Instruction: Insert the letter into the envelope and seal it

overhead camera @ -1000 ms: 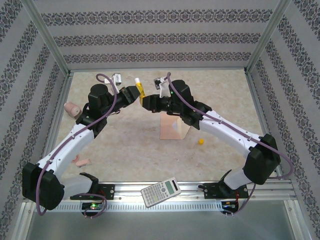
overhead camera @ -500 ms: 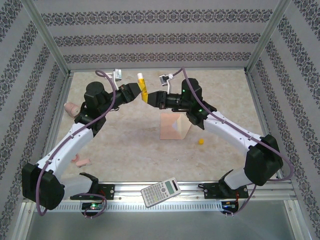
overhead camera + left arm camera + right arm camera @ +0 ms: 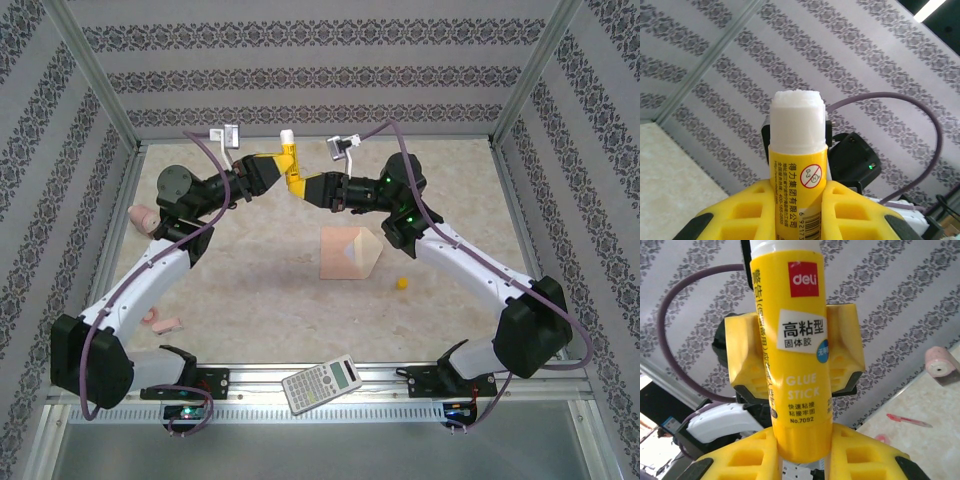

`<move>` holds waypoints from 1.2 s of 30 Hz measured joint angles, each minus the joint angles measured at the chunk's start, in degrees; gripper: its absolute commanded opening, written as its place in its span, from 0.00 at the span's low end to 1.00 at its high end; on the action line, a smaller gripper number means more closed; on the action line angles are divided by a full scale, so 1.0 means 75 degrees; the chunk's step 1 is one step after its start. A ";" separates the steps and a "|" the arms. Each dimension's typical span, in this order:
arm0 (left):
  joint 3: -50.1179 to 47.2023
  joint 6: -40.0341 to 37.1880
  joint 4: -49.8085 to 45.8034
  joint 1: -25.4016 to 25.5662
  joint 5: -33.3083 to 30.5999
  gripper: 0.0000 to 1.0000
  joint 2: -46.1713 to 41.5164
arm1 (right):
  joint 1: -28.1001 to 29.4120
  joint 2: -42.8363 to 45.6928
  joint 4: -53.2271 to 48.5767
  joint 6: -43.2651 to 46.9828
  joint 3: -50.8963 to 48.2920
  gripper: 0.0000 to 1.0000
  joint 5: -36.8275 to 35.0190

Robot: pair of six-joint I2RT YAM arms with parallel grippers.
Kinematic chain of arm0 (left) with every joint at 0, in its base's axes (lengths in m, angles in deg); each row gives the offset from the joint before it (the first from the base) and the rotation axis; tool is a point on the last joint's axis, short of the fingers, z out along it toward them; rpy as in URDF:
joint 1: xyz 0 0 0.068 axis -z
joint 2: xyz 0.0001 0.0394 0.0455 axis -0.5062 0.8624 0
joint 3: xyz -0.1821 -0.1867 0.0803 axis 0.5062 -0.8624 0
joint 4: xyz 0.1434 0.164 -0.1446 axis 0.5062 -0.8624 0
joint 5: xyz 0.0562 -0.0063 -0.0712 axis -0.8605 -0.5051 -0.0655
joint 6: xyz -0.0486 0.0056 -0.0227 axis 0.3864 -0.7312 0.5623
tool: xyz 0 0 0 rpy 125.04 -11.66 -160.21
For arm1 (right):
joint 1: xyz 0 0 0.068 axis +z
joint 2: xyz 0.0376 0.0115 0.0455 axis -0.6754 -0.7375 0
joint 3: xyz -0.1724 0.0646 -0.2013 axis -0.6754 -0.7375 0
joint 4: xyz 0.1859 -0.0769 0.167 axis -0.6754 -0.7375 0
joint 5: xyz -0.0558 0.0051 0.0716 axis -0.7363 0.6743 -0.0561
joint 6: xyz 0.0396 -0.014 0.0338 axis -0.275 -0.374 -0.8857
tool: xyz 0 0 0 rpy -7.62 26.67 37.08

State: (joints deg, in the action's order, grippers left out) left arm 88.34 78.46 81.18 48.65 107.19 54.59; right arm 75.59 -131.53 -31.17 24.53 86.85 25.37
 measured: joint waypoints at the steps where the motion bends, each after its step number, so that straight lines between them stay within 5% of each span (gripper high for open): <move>1: 0.0000 0.0105 0.0198 0.0000 0.0073 0.00 0.0020 | 0.0000 0.0015 0.0117 -0.0076 0.0000 0.22 0.0058; 18: 0.0239 0.2882 0.4144 0.0000 0.0816 0.00 0.1087 | 0.0003 0.0020 0.1399 -0.1105 0.0189 0.24 0.0711; 36: 0.0364 0.2567 0.3520 0.0003 0.1125 0.00 0.0787 | 0.0009 -0.0006 0.1384 -0.1122 0.0341 0.33 0.1005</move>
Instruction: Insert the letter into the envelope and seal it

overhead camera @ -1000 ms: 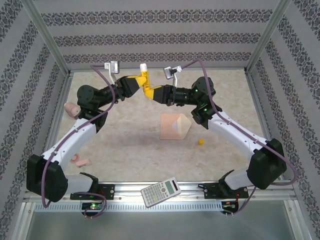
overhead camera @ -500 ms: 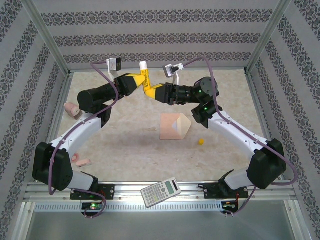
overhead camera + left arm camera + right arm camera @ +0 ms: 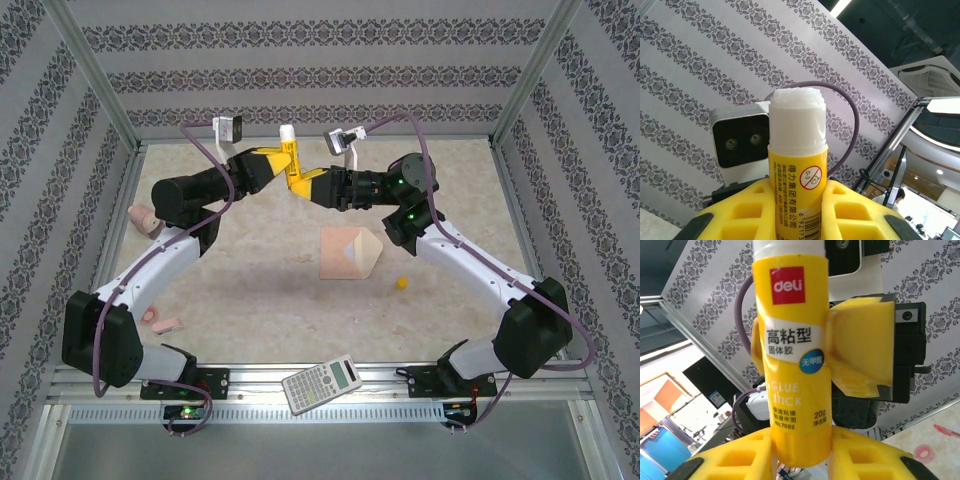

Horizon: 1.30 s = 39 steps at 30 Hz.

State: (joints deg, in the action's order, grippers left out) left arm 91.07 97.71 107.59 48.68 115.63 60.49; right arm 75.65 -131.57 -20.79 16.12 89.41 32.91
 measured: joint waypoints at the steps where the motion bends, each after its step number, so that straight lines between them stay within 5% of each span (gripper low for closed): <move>1: -0.0003 -0.0134 -0.0172 0.0000 0.0061 0.00 -0.0052 | 0.0009 0.0000 -0.0067 0.0026 0.0006 0.35 -0.0041; 9: -0.0017 -0.1845 -0.2576 0.0055 0.0466 0.00 -0.0548 | 0.0143 0.0469 -0.2314 0.1524 0.0294 0.68 -0.0778; 18: -0.0017 -0.3206 -0.4637 0.0047 0.0195 0.00 -0.0831 | 0.0198 0.1437 -0.4951 0.3500 0.0393 0.75 -0.2259; 27: -0.0050 -0.4905 -0.8049 0.0041 -0.2699 0.00 -0.1384 | 0.0248 0.2011 -0.6630 0.4470 0.0294 0.76 -0.5039; 39: -0.2002 -0.2862 -0.6828 0.0347 -0.5149 0.00 -0.1349 | 0.0332 0.1131 -0.5563 0.3724 -0.1172 0.74 -0.6120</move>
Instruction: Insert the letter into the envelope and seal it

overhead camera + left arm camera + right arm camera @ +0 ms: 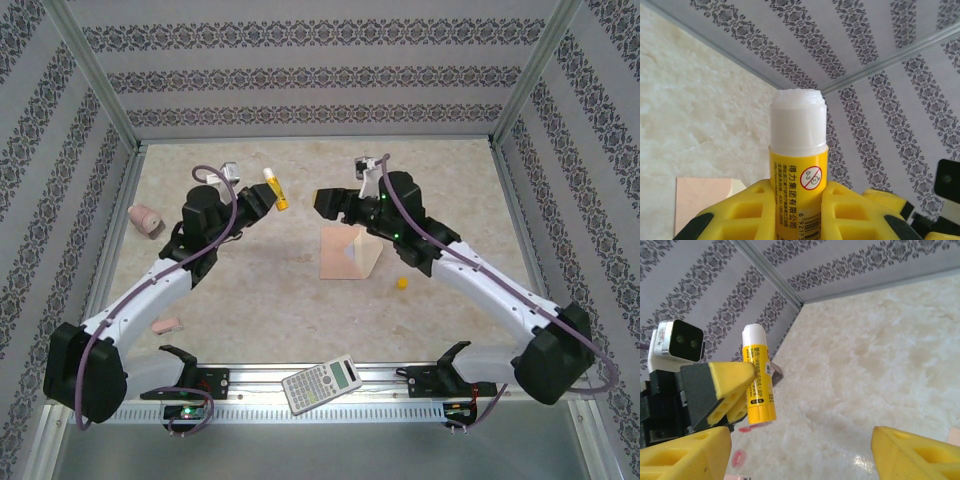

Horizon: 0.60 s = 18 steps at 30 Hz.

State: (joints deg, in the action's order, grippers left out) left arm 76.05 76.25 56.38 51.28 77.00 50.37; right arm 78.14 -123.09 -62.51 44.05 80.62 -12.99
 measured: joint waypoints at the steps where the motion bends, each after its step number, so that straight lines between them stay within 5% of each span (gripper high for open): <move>1: -0.0076 0.0187 0.0184 0.0061 -0.0082 0.00 0.0023 | 0.0044 -0.0076 0.0070 -0.0026 -0.0029 0.74 0.0003; 18: -0.0635 0.2378 0.2652 0.0344 -0.0565 0.00 0.0612 | 0.0519 -0.0938 0.1460 -0.0221 -0.0140 0.70 -0.0017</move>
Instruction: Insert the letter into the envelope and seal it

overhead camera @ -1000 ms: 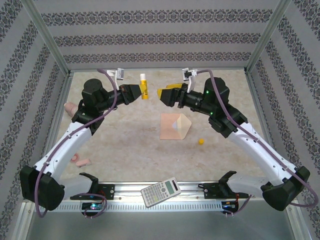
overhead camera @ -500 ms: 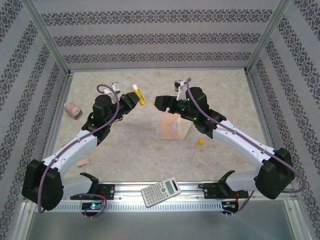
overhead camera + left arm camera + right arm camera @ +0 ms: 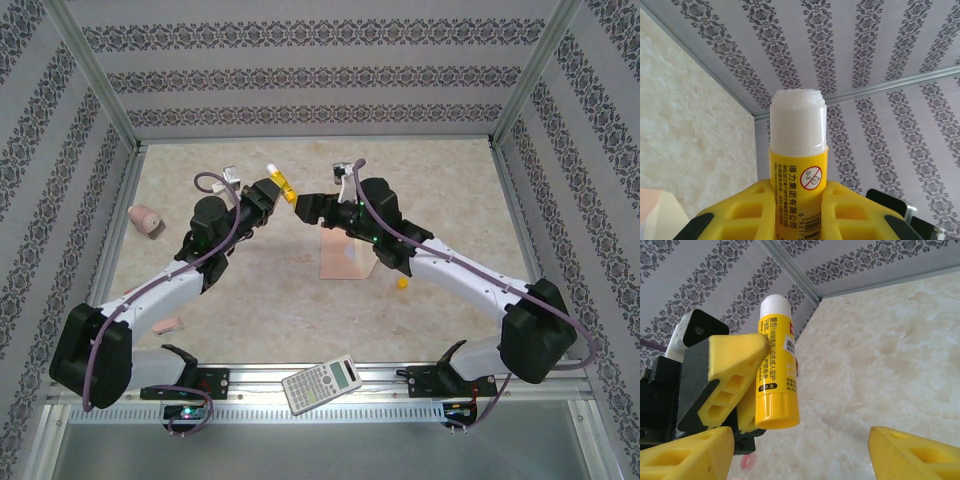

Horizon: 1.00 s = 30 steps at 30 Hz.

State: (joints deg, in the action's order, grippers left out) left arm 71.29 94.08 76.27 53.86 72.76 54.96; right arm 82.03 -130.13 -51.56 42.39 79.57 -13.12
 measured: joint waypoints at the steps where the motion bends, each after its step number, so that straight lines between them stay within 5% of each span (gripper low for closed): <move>1: -0.0020 0.0061 0.0105 0.0017 -0.0003 0.00 0.0032 | 0.0015 -0.0055 0.0035 -0.0047 0.0000 0.70 0.0000; 30: -0.0242 0.0446 0.0968 0.0181 -0.0087 0.00 0.0163 | 0.0061 -0.0685 0.1501 -0.0880 0.0058 0.45 0.0216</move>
State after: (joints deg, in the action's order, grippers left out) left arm 69.47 97.43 83.52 55.21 72.11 56.19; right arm 82.49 -135.27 -40.31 35.79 80.01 -11.50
